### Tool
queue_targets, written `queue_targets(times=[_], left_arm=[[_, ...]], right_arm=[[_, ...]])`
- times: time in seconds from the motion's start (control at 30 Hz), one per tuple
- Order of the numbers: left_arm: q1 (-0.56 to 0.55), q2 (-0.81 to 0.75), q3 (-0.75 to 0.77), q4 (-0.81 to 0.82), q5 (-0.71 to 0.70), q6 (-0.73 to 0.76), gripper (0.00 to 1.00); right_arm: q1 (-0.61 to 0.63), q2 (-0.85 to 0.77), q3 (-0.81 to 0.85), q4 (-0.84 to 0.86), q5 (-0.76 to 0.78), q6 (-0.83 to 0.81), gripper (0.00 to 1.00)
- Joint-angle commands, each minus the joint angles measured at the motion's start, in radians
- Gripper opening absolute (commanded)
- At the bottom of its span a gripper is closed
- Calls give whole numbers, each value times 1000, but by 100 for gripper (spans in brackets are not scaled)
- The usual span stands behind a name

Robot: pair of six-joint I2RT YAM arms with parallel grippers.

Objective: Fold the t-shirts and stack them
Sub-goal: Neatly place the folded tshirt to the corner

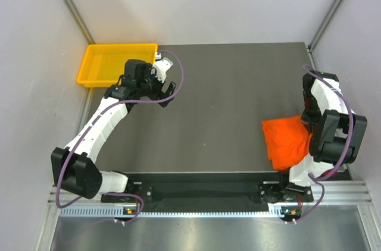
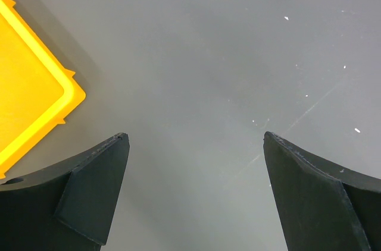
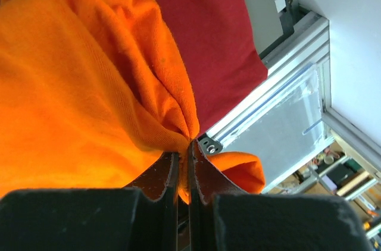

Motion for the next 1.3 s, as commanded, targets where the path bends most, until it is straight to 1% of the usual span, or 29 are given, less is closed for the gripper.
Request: queue_targets(times=[0.0,0.23,0.27,0.37,0.5,0.57,0.67,0.83,0.97,1.1,1.17,1.27], left_arm=[[4,-46,49,5,29,-12,99],[4,-44,51,-5,13,-1,99],[4,-44,47,-7,11,-1,99],[4,-46,49,-9,11,1,99],[4,-38,46,-10,5,5,99],[4,-38,41,1,0,4,99],[4,-35,38,4,6,-4,99],[4,-35,38,-1,-7,5,99],[4,-29,38,5,-4,4,99],[4,-29,34,7,2,1,99],[4,-24,34,8,0,2,99],[4,-21,34,13,-4,1,99]], right_arm=[[-34,40,-5,35,-13,-18,0],[-65,101,-10,46,17,-3,0],[-94,108,-16,84,17,-7,0],[-140,138,-47,141,25,-30,0],[-149,125,-53,193,85,-84,0],[-156,135,-59,213,143,-110,0],[-169,144,-74,239,145,-139,0],[-232,92,-96,265,167,-150,0],[-280,11,-113,297,191,-159,0],[-298,9,-98,311,204,-170,0],[-301,3,-108,336,234,-184,0],[-314,20,-136,369,229,-188,0]])
